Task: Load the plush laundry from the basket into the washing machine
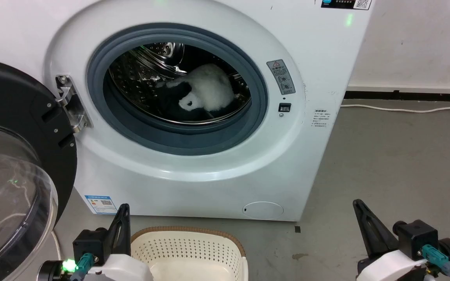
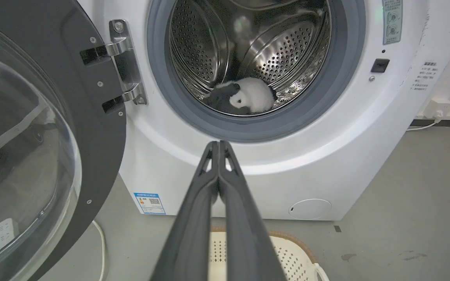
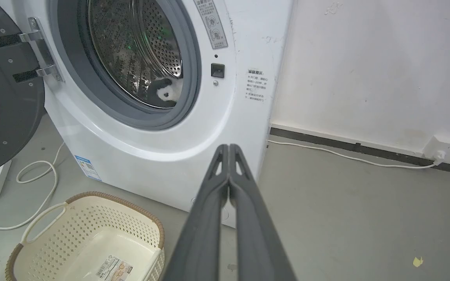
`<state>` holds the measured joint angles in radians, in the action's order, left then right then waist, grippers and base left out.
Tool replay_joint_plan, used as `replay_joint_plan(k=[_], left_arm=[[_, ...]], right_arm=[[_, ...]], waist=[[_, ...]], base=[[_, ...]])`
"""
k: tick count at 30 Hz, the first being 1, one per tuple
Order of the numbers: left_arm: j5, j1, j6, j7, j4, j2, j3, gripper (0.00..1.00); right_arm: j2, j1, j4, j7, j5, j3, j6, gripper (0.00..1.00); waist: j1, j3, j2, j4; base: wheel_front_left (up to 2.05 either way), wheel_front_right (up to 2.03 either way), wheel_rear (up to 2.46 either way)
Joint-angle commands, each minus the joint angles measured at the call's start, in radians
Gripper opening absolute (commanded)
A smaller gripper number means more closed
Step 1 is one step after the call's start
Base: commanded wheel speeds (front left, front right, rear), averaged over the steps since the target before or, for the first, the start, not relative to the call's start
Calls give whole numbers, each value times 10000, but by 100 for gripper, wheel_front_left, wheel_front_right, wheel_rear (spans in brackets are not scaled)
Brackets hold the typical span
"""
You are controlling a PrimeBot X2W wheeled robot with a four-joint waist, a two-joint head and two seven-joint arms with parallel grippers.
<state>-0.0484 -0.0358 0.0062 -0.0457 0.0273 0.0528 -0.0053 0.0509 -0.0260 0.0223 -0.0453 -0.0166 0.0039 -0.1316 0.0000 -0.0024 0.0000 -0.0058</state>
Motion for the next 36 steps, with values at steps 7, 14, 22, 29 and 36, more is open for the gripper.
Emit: replay_joint_plan(k=[7, 14, 22, 29, 36], left_arm=[[206, 235, -26, 166, -129, -13, 39, 0], [343, 296, -44, 309, -200, -19, 46, 0], [484, 358, -62, 457, -273, -26, 53, 0], [484, 358, -62, 457, -273, -26, 53, 0], [484, 358, -62, 457, -273, -26, 53, 0]], right_arm=[[-6, 189, -120, 162, 87, -29, 8, 0], [-7, 224, -171, 305, 126, -34, 9, 0], [-7, 260, -223, 453, 166, -39, 9, 0], [-7, 260, -223, 453, 166, -39, 9, 0], [-7, 260, -223, 453, 166, -39, 9, 0]], waist=[[0, 7, 0, 18], [0, 16, 0, 38], [0, 24, 0, 58], [0, 24, 0, 58], [0, 24, 0, 58]], base=[[0, 0, 0], [0, 0, 0], [0, 0, 0], [0, 0, 0], [0, 0, 0]])
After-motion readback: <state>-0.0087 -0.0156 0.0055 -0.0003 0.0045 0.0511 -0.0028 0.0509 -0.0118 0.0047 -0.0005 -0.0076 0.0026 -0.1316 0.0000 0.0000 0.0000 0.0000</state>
